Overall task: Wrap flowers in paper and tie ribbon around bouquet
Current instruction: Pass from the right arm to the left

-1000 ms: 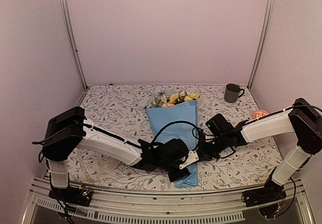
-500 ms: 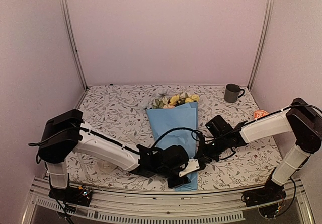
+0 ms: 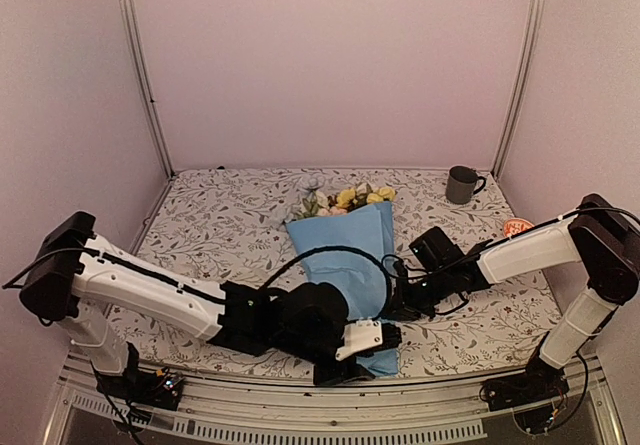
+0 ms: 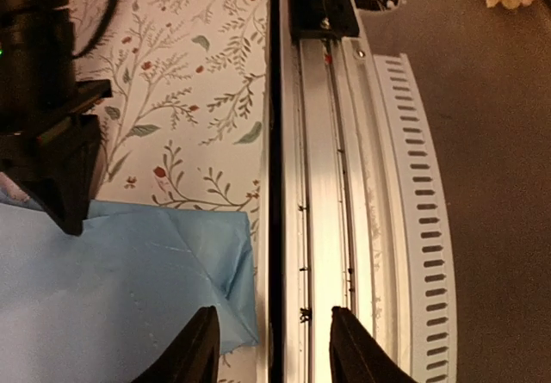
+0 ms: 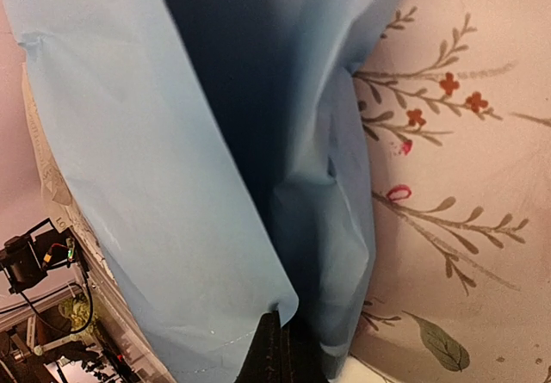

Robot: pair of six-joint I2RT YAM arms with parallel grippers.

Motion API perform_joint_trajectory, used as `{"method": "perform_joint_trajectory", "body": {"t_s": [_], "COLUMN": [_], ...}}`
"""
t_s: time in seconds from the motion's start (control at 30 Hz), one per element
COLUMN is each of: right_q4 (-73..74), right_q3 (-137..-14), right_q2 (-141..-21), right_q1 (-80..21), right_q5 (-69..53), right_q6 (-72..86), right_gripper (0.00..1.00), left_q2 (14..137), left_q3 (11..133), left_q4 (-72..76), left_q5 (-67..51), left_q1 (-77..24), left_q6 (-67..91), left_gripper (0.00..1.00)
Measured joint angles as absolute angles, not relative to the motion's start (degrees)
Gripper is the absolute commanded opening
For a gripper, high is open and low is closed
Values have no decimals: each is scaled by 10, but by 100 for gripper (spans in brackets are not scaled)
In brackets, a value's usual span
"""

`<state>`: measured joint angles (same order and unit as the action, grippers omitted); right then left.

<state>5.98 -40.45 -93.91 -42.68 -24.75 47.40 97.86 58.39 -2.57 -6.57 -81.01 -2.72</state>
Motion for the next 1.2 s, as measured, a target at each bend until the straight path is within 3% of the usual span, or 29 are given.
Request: {"method": "perform_joint_trajectory", "body": {"t_s": [0.23, 0.6, 0.7, 0.9, 0.93, 1.0, 1.2], "right_q4": [50, 33, 36, 58, 62, 64, 74], "right_q3": [-393, -361, -360, -360, -360, -361, -385], "right_q2": [-934, -901, -889, -831, -818, -805, -865], "right_q1": [-427, -427, -425, -393, -382, -358, -295], "right_q5": [-245, -237, -232, -223, -223, -225, -271], "right_q6": [480, 507, 513, 513, 510, 500, 436], "right_gripper": [0, 2, 20, 79, 84, 89, 88], "left_q2": [1026, 1155, 1162, 1172, 1173, 1173, 1175], "left_q3": [609, 681, 689, 698, 699, 699, 700], "left_q4": [1, -20, -23, -22, -22, -21, -20], "left_q5": [-16, 0, -9, -24, -26, -29, -32], "left_q1": [-739, -741, -741, -741, -741, -741, -741], "left_q6": [-6, -20, -26, -36, -37, -38, -43], "left_gripper": [45, 47, 46, 46, 46, 46, 46]}}
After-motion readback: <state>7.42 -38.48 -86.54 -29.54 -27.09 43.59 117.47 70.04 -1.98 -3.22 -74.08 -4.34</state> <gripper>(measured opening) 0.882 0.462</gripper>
